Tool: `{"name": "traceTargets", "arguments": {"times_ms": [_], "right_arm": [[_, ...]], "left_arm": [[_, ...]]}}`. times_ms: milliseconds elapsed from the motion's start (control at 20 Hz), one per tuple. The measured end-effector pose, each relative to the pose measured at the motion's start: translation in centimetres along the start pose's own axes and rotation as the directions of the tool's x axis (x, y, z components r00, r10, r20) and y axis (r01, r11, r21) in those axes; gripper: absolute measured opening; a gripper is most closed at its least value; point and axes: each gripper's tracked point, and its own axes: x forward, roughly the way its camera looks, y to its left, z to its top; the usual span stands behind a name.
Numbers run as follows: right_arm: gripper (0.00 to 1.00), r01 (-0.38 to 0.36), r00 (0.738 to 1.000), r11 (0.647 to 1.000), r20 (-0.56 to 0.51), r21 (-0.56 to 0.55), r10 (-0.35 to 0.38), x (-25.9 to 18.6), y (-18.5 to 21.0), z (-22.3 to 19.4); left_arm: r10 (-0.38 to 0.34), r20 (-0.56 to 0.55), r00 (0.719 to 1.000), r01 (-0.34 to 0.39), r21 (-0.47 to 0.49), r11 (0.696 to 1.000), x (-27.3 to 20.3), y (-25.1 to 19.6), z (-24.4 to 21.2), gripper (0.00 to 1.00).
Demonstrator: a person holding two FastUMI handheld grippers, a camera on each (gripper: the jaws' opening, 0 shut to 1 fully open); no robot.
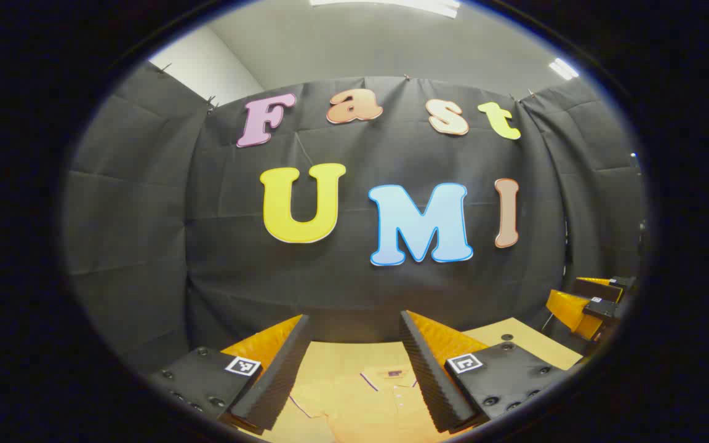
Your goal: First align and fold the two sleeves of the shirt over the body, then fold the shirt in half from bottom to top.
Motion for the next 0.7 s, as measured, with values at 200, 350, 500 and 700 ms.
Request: {"name": "traceTargets", "arguments": {"times_ms": [200, 350, 500, 700], "right_arm": [[0.94, -0.018, 1.000, 1.000, -0.023, 0.001, 0.018, 0.1, 0.4, -0.8], [0.94, -0.031, 0.999, 1.000, -0.040, 0.001, 0.031, 0.2, 0.7, -1.4], [0.94, -0.039, 0.998, 0.999, -0.042, 0.004, 0.039, 0.7, 0.9, -1.5], [0.94, -0.031, 0.998, 1.000, -0.059, 0.000, 0.031, 1.5, 0.6, -2.2]], "left_arm": [[0.008, -0.012, 1.000, -0.008, -0.002, 1.000, 0.0, 0.0, -0.5, 0.94], [0.015, -0.014, 1.000, -0.015, 0.003, 1.000, 0.0, 0.1, -0.5, 0.94], [0.021, -0.014, 1.000, -0.021, 0.009, 1.000, 0.0, 0.2, -0.6, 0.94], [0.026, -0.021, 0.999, -0.026, 0.007, 1.000, 0.3, 0.0, -1.0, 0.94]]}}
